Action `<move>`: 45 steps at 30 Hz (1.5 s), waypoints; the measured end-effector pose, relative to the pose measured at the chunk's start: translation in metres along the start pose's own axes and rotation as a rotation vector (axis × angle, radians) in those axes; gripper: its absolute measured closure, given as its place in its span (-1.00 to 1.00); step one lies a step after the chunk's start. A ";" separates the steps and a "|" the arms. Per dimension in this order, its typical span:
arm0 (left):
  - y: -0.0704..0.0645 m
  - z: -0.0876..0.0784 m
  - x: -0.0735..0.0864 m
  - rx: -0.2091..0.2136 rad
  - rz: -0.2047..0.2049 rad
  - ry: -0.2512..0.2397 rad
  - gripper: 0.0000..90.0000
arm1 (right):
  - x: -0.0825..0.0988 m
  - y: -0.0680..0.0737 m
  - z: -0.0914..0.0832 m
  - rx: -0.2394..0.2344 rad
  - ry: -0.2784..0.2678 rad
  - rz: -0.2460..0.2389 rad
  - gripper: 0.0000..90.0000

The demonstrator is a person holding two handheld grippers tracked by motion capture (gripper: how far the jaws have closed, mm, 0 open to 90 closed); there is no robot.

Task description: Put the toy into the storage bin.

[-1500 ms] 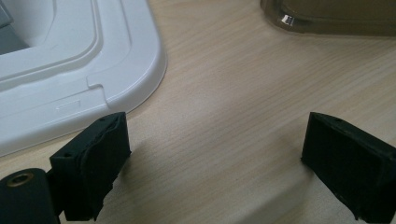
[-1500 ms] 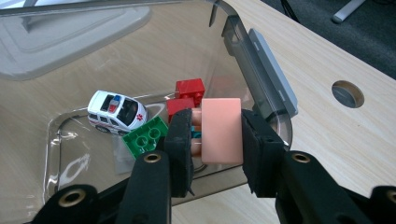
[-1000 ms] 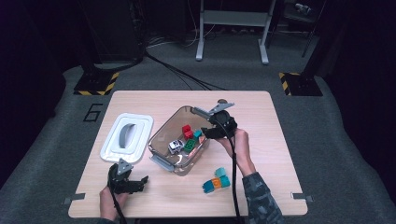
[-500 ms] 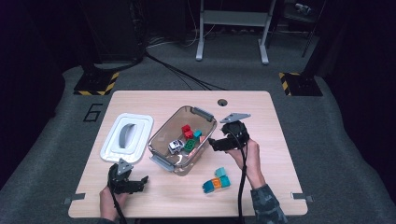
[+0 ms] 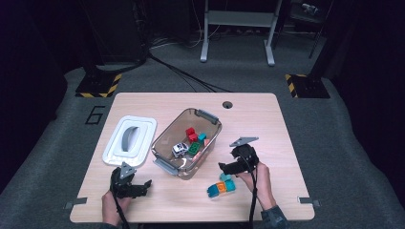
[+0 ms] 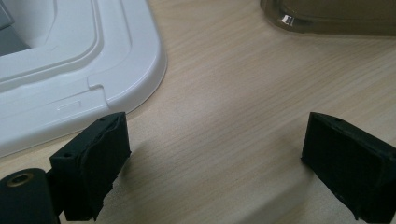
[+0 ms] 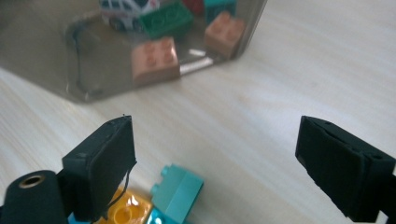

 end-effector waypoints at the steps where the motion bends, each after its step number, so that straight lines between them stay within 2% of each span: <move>1: 0.000 0.000 0.000 -0.001 0.000 0.000 -0.83 | 0.004 0.001 0.002 -0.001 0.017 0.004 -0.73; 7: 0.000 0.000 0.000 -0.001 0.000 -0.001 -0.83 | 0.025 0.002 0.018 -0.012 0.077 0.015 -0.70; 15: 0.000 0.001 0.000 -0.007 -0.002 -0.006 -0.83 | 0.041 -0.010 0.026 0.023 0.129 0.041 -0.68; 22: 0.000 0.001 0.000 -0.006 -0.001 -0.006 -0.83 | 0.046 -0.028 0.024 0.090 0.139 0.078 -0.66; 26: 0.000 0.001 0.000 -0.004 -0.008 -0.010 -0.83 | 0.045 -0.037 0.023 0.100 0.127 0.117 -0.66; 27: 0.000 0.000 0.000 0.004 -0.006 -0.003 -0.84 | 0.044 -0.037 0.023 0.100 0.119 0.113 -0.66; 34: 0.000 0.001 0.000 -0.004 -0.007 -0.009 -0.84 | 0.035 -0.026 0.022 0.056 0.070 0.105 -0.71; 38: 0.000 0.001 0.000 -0.006 -0.002 -0.006 -0.83 | 0.031 -0.017 0.030 0.039 0.069 0.098 -0.74; 45: 0.000 0.001 0.000 -0.007 -0.002 -0.007 -0.83 | 0.026 -0.010 0.044 0.072 0.075 0.081 -0.70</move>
Point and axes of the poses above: each handheld gripper's, and its own axes: z roughly forward along the jaws, x roughly out of its underside, y roughly to its left, the point moved 2 cm from there along z, roughly forward along the jaws, and after that the axes turned 3 degrees about z, right-handed, at the moved point
